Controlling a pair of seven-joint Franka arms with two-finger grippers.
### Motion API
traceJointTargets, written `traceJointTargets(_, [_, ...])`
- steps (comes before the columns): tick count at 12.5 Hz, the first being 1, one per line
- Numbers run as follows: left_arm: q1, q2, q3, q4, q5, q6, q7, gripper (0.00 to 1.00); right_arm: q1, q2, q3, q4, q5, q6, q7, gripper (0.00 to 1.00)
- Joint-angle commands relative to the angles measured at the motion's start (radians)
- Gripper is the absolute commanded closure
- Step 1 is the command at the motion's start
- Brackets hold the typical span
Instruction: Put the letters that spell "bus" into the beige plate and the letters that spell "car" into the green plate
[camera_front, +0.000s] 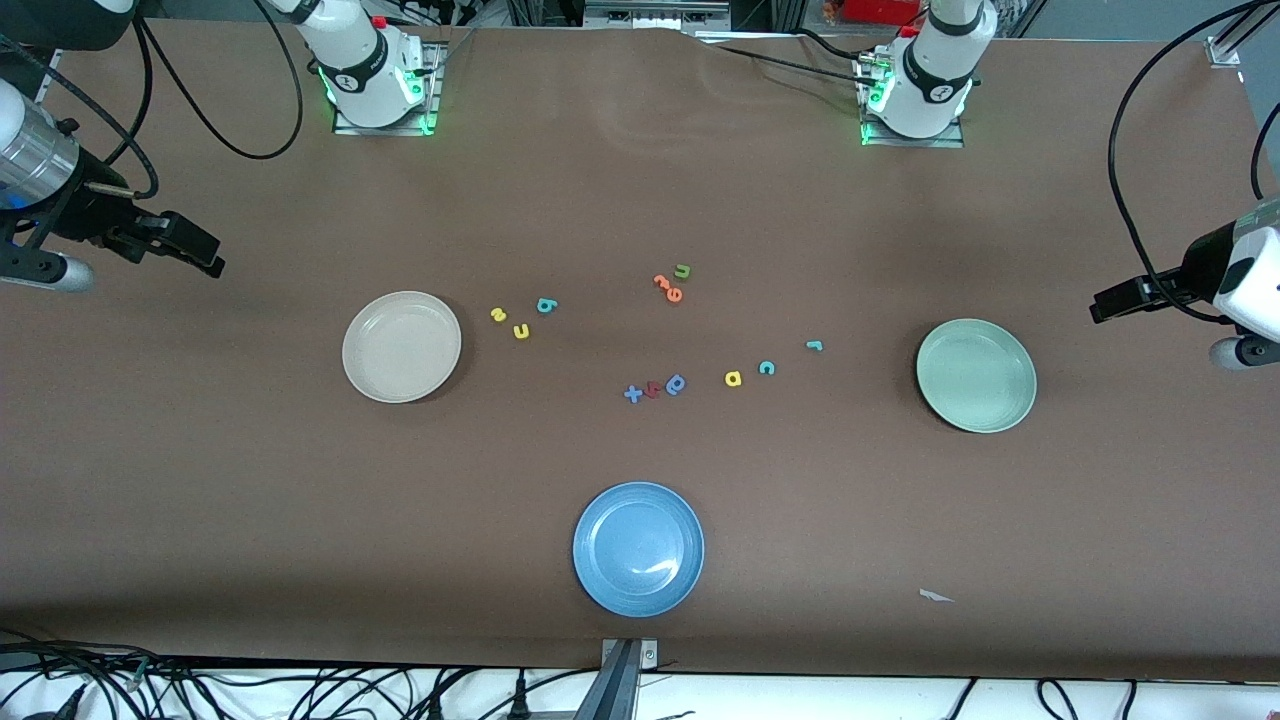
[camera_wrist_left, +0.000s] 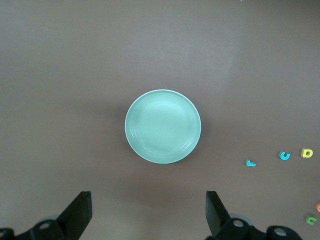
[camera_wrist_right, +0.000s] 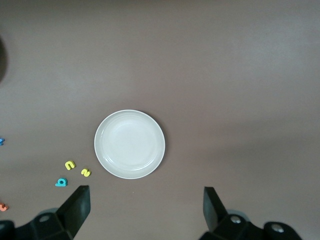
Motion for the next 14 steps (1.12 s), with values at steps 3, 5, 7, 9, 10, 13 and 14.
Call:
traceJointTargets(3, [0.0, -0.021, 0.002, -0.012, -0.015, -0.007, 0.016, 0.0, 0.004, -0.001, -0.001, 0.014, 0.004, -0.014, -0.003, 0.0])
traceJointTargets(5, [0.0, -0.023, 0.002, -0.012, -0.015, -0.007, 0.016, 0.0, 0.004, -0.001, -0.001, 0.014, 0.004, -0.014, -0.003, 0.0])
traceJointTargets(7, [0.0, -0.023, 0.002, -0.014, -0.015, -0.007, 0.016, 0.0, 0.004, -0.001, -0.001, 0.014, 0.004, -0.014, -0.003, 0.0])
traceJointTargets(9, [-0.002, -0.02, 0.001, -0.014, -0.016, -0.007, 0.013, 0.0, 0.004, -0.001, -0.001, 0.014, 0.004, -0.014, -0.003, 0.0])
traceJointTargets(10, [-0.003, -0.02, -0.001, -0.015, -0.018, -0.007, 0.007, 0.0, 0.004, -0.001, -0.001, 0.014, 0.004, -0.014, -0.003, 0.0])
traceJointTargets(13, [-0.008, 0.003, -0.037, -0.024, -0.03, -0.005, -0.054, 0.0, 0.004, -0.001, -0.001, 0.014, 0.007, -0.014, -0.003, 0.0])
traceJointTargets(14, [-0.008, 0.021, -0.062, -0.023, -0.03, -0.001, -0.094, 0.0, 0.004, -0.001, -0.001, 0.014, 0.007, -0.014, -0.003, 0.0])
